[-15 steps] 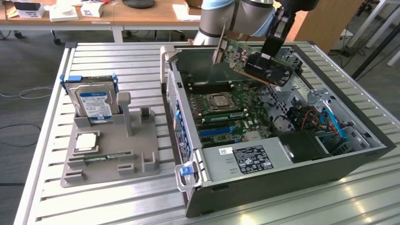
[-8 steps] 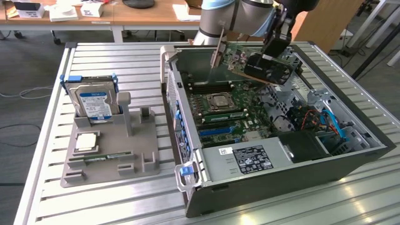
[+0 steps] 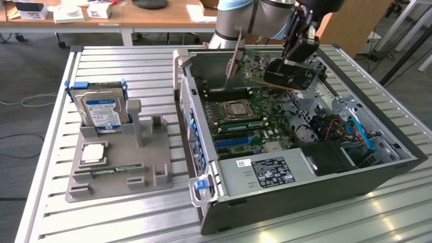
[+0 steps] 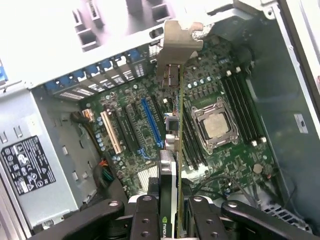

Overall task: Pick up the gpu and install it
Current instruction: 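Insert the gpu into the slot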

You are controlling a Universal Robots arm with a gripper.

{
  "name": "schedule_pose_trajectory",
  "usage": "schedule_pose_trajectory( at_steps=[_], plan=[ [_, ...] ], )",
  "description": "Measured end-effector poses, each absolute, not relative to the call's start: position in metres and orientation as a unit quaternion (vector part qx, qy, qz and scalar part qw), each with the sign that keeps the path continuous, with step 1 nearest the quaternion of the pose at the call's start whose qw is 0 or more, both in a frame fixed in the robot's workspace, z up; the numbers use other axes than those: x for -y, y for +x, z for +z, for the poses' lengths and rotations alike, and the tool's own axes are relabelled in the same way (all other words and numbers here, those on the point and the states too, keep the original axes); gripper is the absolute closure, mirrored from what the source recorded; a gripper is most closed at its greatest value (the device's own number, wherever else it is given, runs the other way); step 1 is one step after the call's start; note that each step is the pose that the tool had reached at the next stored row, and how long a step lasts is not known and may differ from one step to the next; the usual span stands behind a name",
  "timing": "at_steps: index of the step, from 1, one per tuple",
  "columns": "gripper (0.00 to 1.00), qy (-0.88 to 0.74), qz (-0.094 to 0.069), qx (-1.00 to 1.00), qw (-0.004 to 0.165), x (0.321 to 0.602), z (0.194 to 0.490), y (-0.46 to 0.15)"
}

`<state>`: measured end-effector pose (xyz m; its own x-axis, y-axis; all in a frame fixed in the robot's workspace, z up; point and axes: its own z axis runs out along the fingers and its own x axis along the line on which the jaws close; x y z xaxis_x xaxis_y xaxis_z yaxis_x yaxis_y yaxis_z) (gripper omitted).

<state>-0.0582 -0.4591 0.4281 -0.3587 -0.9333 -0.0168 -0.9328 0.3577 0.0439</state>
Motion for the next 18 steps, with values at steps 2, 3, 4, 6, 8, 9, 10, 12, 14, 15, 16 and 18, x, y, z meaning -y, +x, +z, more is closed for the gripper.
schedule_pose_trajectory(
  at_steps=[2,3,4,6,8,9,10,12,14,15,16,18],
  plan=[
    [0.73,0.581,-0.023,0.813,0.006,0.4592,0.4280,-0.0582],
    [0.73,0.589,-0.023,0.808,0.006,0.4592,0.4279,-0.0582],
    [0.73,0.596,-0.023,0.803,0.006,0.4592,0.4278,-0.0582],
    [0.73,0.610,-0.022,0.792,0.007,0.4592,0.4277,-0.0582],
    [0.73,0.625,-0.022,0.781,0.007,0.4591,0.4275,-0.0582],
    [0.73,0.632,-0.022,0.775,0.007,0.4592,0.4275,-0.0582],
    [0.73,0.639,-0.022,0.769,0.008,0.4592,0.4274,-0.0582],
    [0.73,0.653,-0.022,0.757,0.008,0.4592,0.4273,-0.0582],
    [0.73,0.664,-0.022,0.747,0.008,0.4592,0.4273,-0.0582],
    [0.73,0.666,-0.022,0.746,0.008,0.4592,0.4274,-0.0582],
    [0.73,0.666,-0.022,0.746,0.008,0.4592,0.4273,-0.0582],
    [0.73,0.666,-0.022,0.746,0.008,0.4592,0.4273,-0.0582]
  ],
)
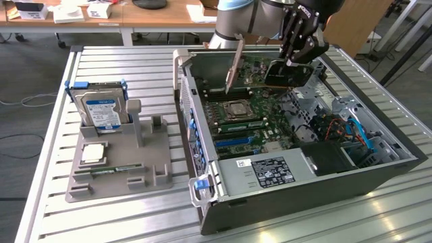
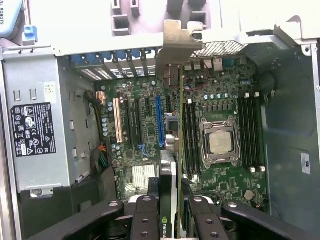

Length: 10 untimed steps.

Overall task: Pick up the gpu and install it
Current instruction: 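Insert the gpu into the slot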

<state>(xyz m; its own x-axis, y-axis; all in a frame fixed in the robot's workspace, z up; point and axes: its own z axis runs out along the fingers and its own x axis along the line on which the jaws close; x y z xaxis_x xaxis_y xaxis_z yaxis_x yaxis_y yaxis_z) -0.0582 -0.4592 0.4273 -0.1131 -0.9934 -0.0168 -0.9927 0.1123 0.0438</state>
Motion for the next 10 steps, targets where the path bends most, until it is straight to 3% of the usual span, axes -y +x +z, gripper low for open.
schedule_pose_trajectory(
  at_steps=[10],
  plan=[
    [0.73,0.678,-0.013,0.735,-0.001,0.4588,0.4266,-0.0582]
  ],
)
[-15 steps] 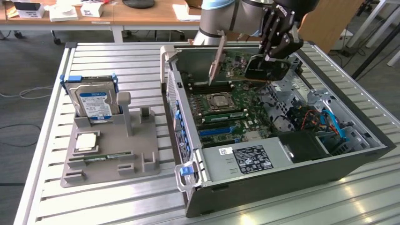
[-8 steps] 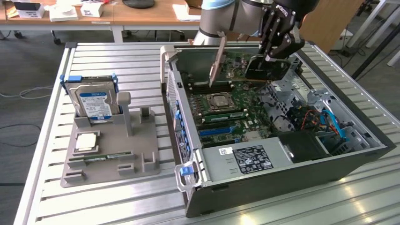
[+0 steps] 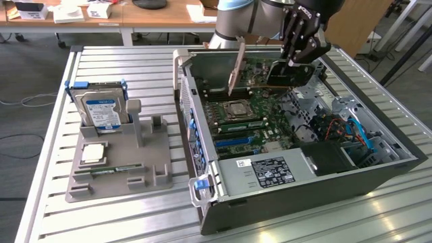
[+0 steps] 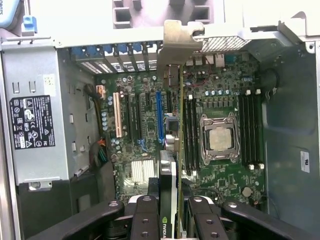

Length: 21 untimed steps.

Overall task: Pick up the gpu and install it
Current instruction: 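Insert the gpu into the slot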

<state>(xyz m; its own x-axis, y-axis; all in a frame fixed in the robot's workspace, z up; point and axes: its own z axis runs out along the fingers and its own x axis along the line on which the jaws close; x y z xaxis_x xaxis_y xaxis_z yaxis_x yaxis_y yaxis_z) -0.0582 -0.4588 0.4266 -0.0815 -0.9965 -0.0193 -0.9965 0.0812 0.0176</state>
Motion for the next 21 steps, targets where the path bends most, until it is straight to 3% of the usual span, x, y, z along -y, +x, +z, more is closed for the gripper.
schedule_pose_trajectory(
  at_steps=[21],
  plan=[
    [0.73,-0.711,0.008,-0.703,0.007,0.459,0.416,-0.058]
  ],
)
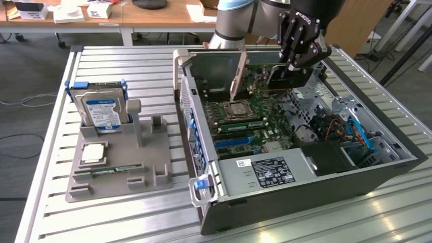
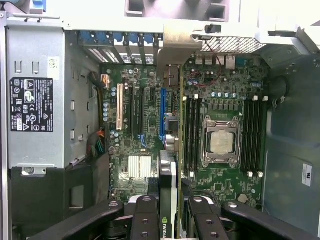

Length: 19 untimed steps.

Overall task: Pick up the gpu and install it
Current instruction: 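Insert the gpu into the slot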

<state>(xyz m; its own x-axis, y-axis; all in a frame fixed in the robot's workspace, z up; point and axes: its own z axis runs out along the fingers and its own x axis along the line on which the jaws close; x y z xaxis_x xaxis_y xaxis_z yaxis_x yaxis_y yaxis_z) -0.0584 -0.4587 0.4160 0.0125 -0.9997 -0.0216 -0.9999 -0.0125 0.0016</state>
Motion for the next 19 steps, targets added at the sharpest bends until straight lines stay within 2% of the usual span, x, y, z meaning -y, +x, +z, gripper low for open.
schedule_pose_trajectory(
  at_steps=[19],
  plan=[
    [0.73,-0.711,0.009,-0.703,0.008,0.459,0.382,-0.058]
  ],
)
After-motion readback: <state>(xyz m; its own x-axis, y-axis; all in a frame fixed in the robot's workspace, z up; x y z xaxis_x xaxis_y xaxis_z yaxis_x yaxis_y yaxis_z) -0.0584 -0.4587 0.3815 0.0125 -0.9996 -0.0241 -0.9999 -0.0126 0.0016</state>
